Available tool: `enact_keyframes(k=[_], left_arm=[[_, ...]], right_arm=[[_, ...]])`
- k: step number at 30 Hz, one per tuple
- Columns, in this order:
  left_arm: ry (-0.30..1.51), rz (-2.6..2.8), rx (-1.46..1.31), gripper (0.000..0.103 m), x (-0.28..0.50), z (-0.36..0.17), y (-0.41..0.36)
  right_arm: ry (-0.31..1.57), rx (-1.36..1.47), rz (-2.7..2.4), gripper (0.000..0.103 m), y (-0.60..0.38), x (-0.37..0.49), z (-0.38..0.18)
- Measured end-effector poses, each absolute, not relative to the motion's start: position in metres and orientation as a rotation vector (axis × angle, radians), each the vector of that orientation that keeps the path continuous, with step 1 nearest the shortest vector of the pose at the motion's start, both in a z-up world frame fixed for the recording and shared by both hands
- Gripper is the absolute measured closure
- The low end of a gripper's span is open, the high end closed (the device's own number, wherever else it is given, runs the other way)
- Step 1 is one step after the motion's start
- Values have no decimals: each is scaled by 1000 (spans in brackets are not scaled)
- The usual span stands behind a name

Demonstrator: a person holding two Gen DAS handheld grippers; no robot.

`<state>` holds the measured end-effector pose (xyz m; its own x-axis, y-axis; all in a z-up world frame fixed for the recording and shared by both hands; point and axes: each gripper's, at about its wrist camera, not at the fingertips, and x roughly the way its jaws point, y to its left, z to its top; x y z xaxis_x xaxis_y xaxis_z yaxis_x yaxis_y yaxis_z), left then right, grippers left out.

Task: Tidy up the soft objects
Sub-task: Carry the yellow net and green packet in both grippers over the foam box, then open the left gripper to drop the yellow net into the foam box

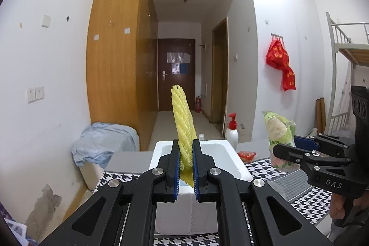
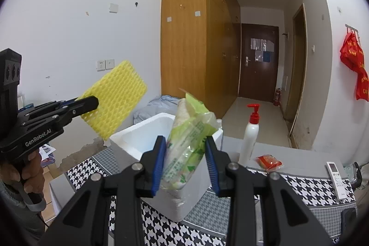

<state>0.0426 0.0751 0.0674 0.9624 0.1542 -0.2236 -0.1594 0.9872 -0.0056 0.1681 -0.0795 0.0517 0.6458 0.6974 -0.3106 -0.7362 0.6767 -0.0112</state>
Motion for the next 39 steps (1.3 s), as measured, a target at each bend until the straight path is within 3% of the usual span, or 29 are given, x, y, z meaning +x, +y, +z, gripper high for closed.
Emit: enact_keyframes(k=[39], left_arm=[[409,68,-65,93,131,47,109]], right_arm=[[345,-139,745,64,-39,192,53]])
